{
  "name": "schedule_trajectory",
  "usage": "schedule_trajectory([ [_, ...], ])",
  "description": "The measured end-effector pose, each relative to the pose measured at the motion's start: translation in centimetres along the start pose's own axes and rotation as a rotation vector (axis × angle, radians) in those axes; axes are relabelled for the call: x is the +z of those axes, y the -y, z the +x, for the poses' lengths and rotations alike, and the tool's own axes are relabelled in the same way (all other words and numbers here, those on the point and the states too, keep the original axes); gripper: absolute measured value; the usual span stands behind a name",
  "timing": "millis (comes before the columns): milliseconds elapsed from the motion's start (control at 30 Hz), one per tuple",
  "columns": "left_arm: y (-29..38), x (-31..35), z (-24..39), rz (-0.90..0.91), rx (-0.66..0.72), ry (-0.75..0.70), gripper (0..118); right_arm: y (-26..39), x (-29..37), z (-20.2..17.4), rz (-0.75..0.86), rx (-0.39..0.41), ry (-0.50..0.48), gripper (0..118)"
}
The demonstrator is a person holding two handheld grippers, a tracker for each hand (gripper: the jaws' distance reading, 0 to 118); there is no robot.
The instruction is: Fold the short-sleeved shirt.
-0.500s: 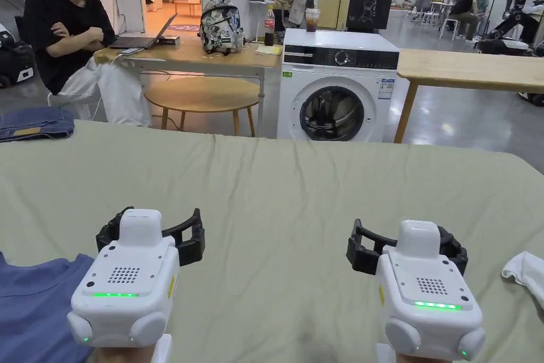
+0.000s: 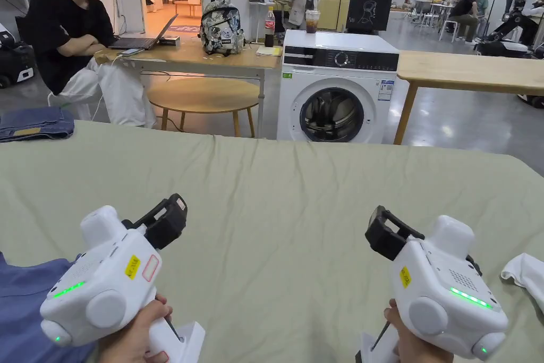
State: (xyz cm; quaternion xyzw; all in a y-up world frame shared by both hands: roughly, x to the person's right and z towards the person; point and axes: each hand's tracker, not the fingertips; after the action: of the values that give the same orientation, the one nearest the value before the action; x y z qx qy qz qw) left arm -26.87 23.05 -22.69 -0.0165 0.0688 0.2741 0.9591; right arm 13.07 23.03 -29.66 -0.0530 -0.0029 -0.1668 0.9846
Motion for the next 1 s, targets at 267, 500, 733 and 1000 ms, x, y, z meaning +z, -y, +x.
schedule_trajectory([
  [267,7.1,0.6,7.5,0.024,-1.625,-0.084,99,4.1,0.2,-5.4,0.291,1.561,0.048,118],
  [500,4.7,0.8,8.0,-0.005,-1.414,-0.082,98,2.6,1.1,-5.3,0.232,1.372,-0.017,118],
  [733,-0.4,1.0,4.8,-0.028,-0.44,0.004,98,-0.1,2.6,-3.9,-0.058,0.43,-0.064,118],
  [1000,1.0,0.1,2.6,0.046,-0.352,-0.034,98,1.3,1.1,-2.3,-0.021,0.355,-0.045,118],
])
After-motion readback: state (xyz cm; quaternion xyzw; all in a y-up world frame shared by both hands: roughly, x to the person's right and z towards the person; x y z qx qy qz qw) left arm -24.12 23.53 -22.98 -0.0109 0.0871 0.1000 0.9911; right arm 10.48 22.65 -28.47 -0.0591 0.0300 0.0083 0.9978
